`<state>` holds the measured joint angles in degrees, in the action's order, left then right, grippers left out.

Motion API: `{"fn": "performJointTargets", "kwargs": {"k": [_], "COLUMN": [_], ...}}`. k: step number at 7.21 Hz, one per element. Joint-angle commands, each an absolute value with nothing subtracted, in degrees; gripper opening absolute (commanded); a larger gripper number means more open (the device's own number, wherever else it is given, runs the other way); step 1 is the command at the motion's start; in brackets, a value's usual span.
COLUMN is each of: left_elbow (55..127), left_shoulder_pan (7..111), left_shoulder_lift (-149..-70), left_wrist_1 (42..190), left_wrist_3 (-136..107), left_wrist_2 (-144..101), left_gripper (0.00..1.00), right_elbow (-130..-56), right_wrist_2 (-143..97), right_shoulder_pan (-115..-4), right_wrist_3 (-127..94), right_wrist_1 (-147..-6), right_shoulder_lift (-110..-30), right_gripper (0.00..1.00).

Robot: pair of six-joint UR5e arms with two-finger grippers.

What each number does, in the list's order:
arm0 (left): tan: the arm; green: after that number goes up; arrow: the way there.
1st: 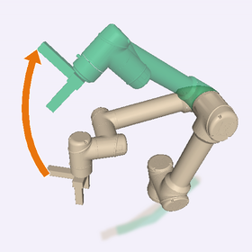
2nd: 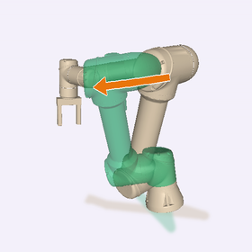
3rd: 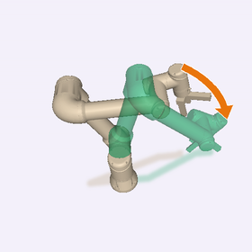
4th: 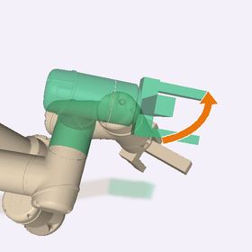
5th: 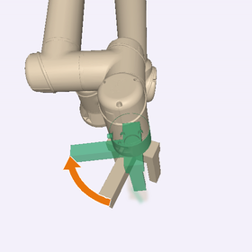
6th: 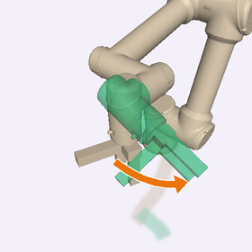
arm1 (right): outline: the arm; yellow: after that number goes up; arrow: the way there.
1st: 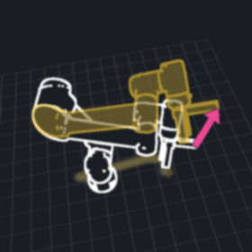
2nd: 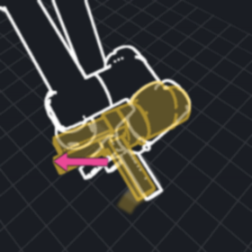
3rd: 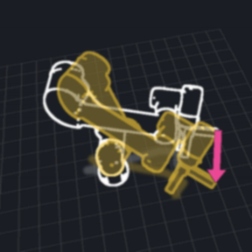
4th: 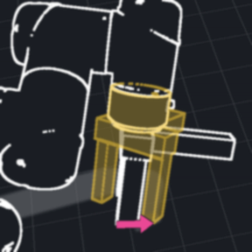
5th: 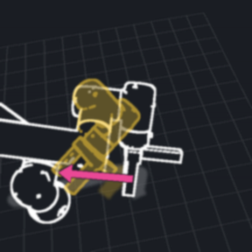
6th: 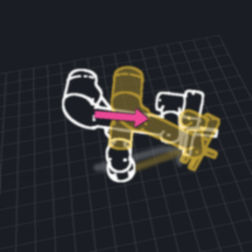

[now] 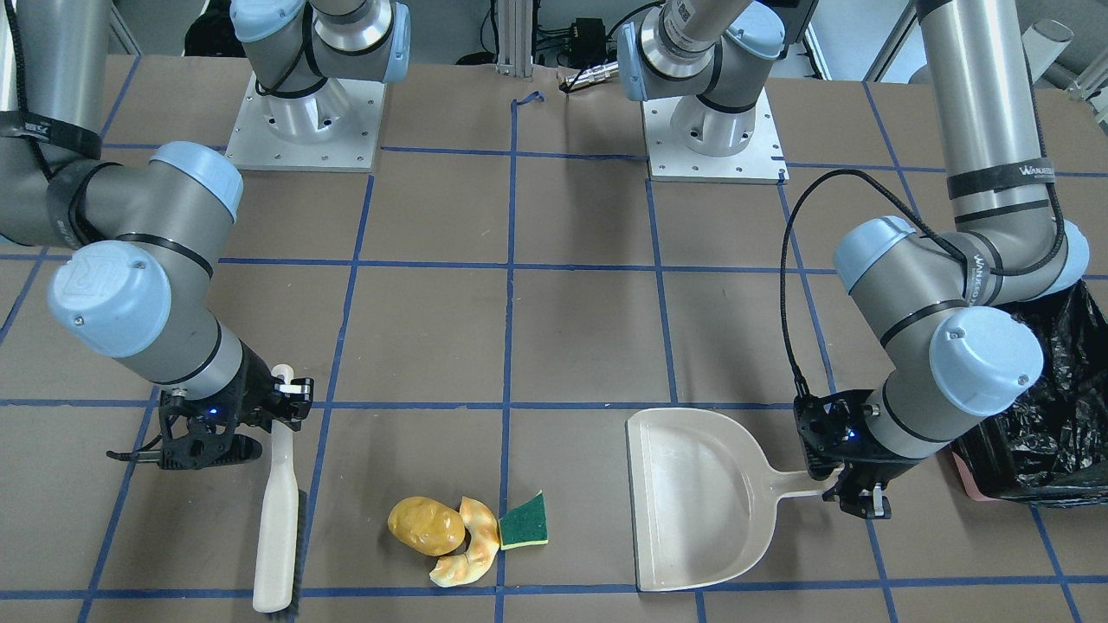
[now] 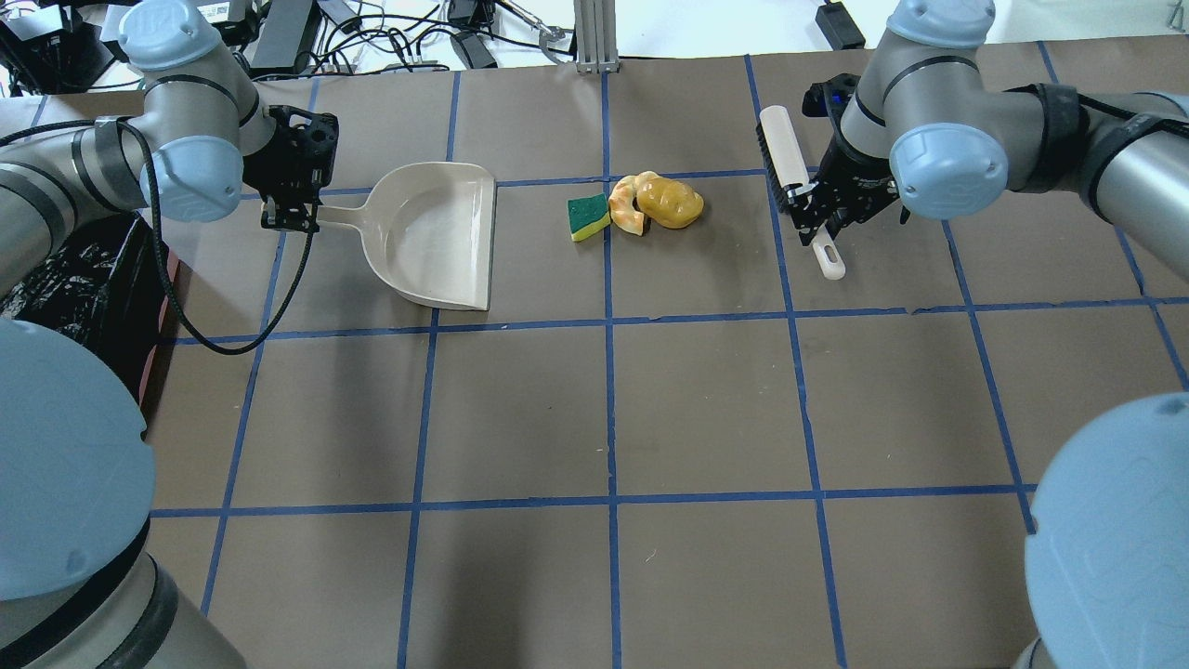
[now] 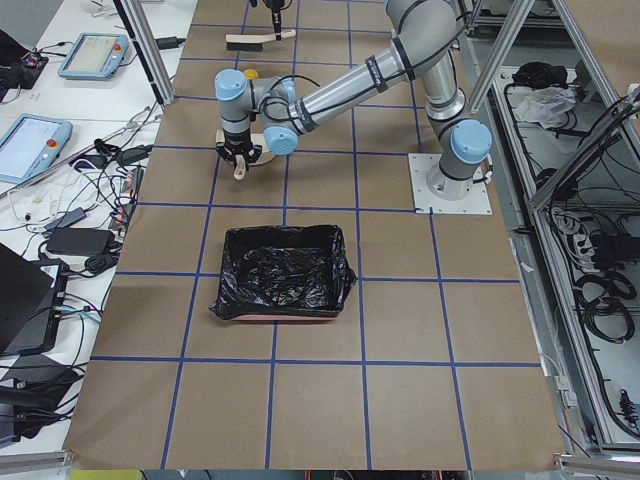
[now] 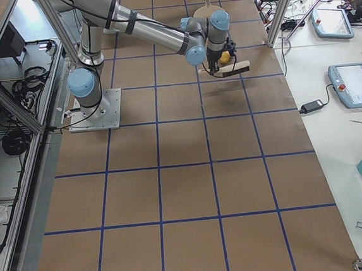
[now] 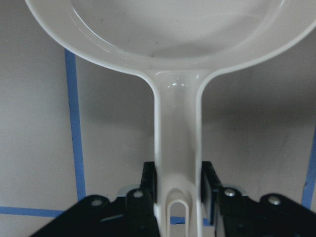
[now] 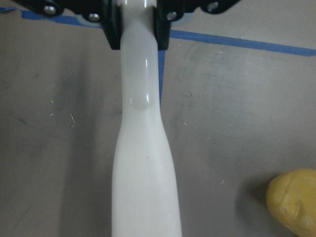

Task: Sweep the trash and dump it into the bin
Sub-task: 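Lift the brush with the right gripper and carry it toward the sponge and toy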

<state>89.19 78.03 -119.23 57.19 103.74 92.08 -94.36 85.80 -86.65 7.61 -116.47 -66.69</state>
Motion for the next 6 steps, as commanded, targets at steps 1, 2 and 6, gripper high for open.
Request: {"fn": "performJointTargets", "kwargs": {"k": [1,2,6], "left_elbow": [89.3,89.3,86.9], "left_shoulder_pan": [78.2,79.6,81.0], "left_shoulder_lift": [-119.7,-119.7,-120.6], "left_wrist_1": [57.4,57.6,60.1], "left_wrist_3": [104.5,104.6,104.3], "left_wrist_2": [92.8,92.9,96.9], "left_gripper": [0.00,0.00,0.00], "right_elbow": [-93.3,-93.3,-89.8], "right_wrist_2": [86.1,86.1,85.3], "right_shoulder_pan": [-89.8,-91.4,-93.1], "right_wrist_3": [-1.4,-1.9,-1.8], "right_wrist_1": [-115.9,-116.0,-115.6], "right_shoulder_lift": [-66.0,-65.0,-62.2], "right_gripper": [0.00,0.00,0.01]}}
